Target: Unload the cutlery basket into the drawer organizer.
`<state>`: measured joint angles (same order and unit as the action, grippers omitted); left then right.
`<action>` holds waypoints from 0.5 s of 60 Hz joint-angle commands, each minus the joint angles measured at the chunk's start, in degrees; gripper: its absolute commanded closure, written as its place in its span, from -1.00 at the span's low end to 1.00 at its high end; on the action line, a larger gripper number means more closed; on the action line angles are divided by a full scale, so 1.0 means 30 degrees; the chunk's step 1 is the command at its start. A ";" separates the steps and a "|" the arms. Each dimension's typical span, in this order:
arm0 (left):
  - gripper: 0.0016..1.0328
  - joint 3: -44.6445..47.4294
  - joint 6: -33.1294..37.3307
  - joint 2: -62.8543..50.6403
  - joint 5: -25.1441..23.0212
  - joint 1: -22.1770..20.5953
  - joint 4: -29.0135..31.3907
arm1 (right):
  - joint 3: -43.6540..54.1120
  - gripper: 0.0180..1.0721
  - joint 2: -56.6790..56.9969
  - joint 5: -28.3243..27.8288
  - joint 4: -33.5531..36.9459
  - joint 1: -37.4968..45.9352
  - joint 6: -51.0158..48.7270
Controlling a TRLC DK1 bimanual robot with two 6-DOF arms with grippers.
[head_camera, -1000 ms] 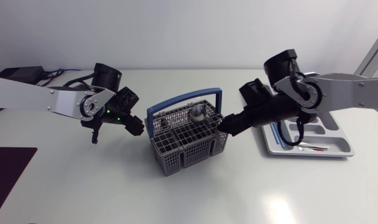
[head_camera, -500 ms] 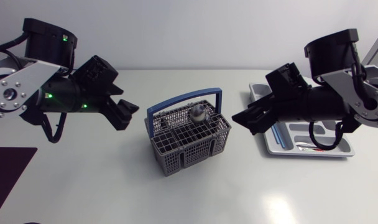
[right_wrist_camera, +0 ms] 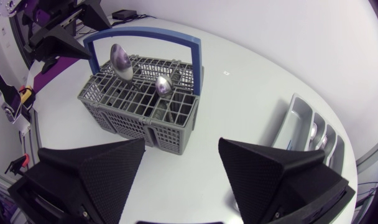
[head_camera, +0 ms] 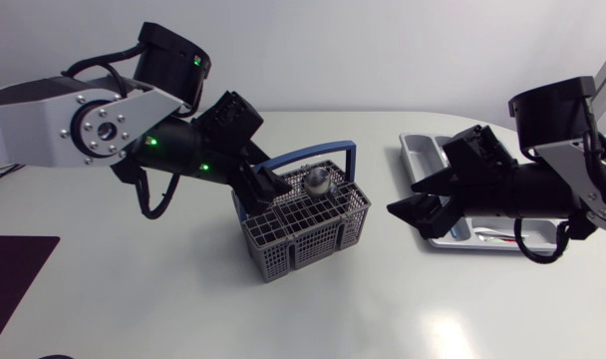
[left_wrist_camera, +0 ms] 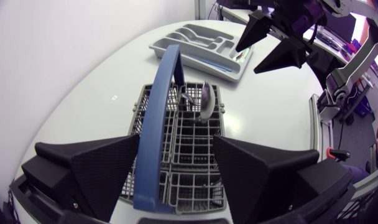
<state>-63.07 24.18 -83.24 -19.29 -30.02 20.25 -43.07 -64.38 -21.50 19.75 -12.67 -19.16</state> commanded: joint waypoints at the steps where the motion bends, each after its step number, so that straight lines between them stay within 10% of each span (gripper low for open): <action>1: -0.86 -0.0188 -0.0005 -0.0495 -0.0250 -0.0452 -0.1096 | 0.0821 -0.63 0.0395 -0.0422 0.0273 0.0560 -0.0792; 30: -0.66 -0.1536 0.2075 -0.2751 -0.0397 -0.1888 -0.2356 | 0.1700 -0.63 0.0366 -0.1389 -0.0430 0.1351 -0.1847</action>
<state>-65.34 28.77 -89.67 -19.24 -34.33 12.60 -39.92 -63.53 -25.36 19.11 -9.19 -23.27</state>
